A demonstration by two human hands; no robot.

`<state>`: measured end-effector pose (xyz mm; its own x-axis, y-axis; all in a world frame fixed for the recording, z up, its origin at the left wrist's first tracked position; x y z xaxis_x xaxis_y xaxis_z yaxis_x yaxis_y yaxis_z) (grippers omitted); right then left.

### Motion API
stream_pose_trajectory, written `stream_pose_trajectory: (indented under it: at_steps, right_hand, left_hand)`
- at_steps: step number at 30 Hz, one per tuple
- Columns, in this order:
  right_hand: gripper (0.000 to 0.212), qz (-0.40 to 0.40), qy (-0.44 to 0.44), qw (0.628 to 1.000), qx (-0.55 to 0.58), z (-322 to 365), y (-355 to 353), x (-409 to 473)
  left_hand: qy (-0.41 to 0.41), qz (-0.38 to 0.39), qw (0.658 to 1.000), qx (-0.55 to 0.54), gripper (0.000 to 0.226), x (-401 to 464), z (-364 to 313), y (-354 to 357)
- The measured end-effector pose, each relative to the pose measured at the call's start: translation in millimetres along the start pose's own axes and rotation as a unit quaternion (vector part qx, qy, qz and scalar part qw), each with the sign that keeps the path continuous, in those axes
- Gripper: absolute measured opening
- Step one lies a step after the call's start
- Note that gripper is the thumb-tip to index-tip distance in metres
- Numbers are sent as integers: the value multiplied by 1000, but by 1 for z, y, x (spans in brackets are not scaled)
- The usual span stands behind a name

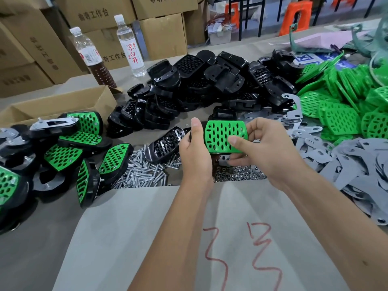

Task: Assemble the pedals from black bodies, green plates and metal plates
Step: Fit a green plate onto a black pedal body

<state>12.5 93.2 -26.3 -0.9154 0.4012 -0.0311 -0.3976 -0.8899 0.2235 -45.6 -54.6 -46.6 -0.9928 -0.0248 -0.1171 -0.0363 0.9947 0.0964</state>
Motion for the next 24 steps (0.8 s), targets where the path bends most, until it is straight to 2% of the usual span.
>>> stream_pose_trajectory:
  at_steps: [4, 8, 16, 20, 22, 24]
  right_hand:
    - [22, 1, 0, 1000, -17, 1, 5, -1]
    - [22, 3, -18, 998, -62, 7, -7, 0]
    - [20, 13, 27, 999, 35, 2, -2, 0]
    - [24, -20, 8, 1000, -15, 3, -5, -2]
    - [25, -30, 3, 999, -25, 1, -7, -3]
    - [26, -25, 10, 1000, -10, -1, -7, -1]
  left_hand:
    - [51, -20, 998, 32, 51, -1, -7, -5]
    - [126, 22, 985, 115, 52, -2, -14, 4]
    - [33, 80, 996, -14, 40, -3, -7, 5]
    - [72, 72, 994, 32, 48, -4, -11, 6]
    - [112, 58, 989, 71, 45, -5, -16, 6]
    - [111, 65, 989, 73, 43, -5, -16, 7]
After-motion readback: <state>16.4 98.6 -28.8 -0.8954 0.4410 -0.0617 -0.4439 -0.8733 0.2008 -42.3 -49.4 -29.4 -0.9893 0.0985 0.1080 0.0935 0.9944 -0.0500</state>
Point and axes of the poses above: each hand's wrist, its own x-axis towards the middle knuckle, its own y-axis out of the palm, z = x × y, the point moved 7 cm from there along x, towards the middle knuckle, and after that the axes turned 11 degrees about x, right-handed, at the moved point
